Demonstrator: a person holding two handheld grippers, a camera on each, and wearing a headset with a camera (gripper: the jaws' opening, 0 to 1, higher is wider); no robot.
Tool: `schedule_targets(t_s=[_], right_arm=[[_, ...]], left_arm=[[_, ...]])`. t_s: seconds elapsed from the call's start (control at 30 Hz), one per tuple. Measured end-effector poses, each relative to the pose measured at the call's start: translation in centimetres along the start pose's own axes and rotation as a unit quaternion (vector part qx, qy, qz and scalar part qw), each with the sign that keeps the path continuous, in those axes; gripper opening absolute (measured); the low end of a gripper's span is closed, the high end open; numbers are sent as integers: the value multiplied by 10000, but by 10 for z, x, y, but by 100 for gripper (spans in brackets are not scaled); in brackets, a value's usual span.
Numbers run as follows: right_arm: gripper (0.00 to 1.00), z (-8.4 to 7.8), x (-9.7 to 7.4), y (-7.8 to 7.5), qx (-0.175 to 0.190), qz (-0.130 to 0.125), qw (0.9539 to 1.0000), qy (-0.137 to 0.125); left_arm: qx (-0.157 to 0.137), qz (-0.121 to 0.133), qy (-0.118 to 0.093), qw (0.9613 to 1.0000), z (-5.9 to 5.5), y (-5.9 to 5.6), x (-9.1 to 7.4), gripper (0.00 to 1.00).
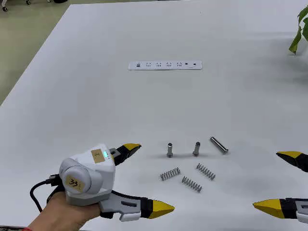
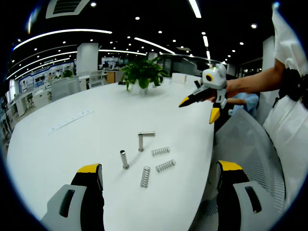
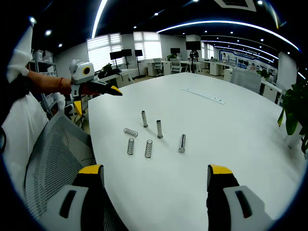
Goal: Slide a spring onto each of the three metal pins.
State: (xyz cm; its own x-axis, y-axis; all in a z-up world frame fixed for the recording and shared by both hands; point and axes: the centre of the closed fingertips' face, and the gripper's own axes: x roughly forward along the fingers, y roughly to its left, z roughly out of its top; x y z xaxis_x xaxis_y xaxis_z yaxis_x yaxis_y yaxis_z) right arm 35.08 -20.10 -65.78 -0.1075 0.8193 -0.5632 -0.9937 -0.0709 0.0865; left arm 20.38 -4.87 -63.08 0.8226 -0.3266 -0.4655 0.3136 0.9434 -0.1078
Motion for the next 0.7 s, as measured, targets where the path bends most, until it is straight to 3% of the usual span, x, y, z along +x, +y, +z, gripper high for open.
schedule_targets(t_s=[0.7], right_arm=[[89,2,2,-2,8,-3,10000,-15]], left_arm=[[-13,-26,12,10000,0,1,1,100]])
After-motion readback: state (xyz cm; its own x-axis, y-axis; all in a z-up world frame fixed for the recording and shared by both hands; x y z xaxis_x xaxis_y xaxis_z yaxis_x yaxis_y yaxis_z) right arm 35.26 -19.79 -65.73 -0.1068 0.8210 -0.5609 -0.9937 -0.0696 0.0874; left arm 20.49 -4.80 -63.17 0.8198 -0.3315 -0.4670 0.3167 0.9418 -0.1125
